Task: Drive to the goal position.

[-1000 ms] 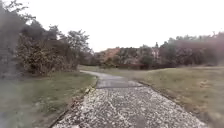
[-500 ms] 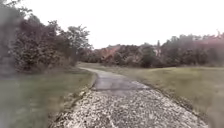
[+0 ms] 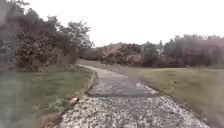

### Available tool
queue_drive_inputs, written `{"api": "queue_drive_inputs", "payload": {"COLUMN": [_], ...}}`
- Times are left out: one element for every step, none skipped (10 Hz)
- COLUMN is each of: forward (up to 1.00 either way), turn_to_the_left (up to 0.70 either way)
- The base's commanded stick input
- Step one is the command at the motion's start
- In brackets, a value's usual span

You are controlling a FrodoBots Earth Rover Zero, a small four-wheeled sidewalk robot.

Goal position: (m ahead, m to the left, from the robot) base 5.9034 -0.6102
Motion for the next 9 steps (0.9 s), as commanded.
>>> {"api": "queue_drive_inputs", "payload": {"forward": [1.0, 1.0, 1.0, 1.0, 1.0, 1.0, 1.0, 1.0, 1.0], "turn_to_the_left": [0.0, 0.0, 0.0, 0.0, 0.0, 0.0, 0.0, 0.0, 0.0]}}
